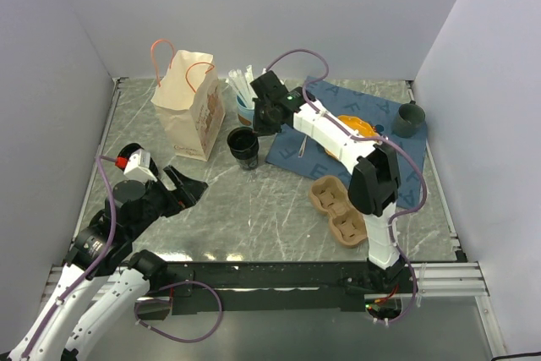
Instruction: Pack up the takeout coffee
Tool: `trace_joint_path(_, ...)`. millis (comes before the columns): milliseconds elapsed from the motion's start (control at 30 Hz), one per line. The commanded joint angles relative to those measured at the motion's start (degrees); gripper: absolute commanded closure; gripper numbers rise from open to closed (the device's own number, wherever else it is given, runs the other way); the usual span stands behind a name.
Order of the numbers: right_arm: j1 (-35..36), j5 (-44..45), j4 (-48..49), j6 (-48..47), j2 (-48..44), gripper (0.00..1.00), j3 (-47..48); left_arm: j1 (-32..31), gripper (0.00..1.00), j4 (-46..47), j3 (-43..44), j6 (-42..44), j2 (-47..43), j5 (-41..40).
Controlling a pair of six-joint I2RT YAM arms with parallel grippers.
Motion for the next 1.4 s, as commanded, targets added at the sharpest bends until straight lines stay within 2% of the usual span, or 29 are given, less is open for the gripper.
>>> trace_joint_path(0,-0.95,-0.90,3.56,2.13,-4.57,1.00,-1.37,-0.12,0.04,2.17,-0.10,0.58,0.77,0.85)
trace_joint_path(367,-1.91,-1.69,4.35,3.01,-6.77,1.00,-2.60,-0.12,0.04,3.39,0.08,0.41,2.27,0.32)
trace_joint_path(567,-2.35,-1.69,4.35,2.39,-8.00,1.00,-2.95,-0.12,0.08,5.06,2.97,-1.87,7.27,-1.61)
trace_joint_path(733,-2.53,-3.19,5.32,1.95,-9.23,1.00,-4.80,-0.12,0.13,7.52,7.54,-4.43,15.97,-4.95)
trace_joint_path(1067,-2.79,-3.71,5.50,1.07,-9.85,1.00,-5.59,-0.12,0.25,10.96,20.02,-2.94,37.49,-8.29)
trace_joint_path(1367,-3.14,-4.94,7.34,1.16,-10.99,1.00,-7.87,-0.12,0.35,14.73,25.56,-3.90,48.83,-10.57)
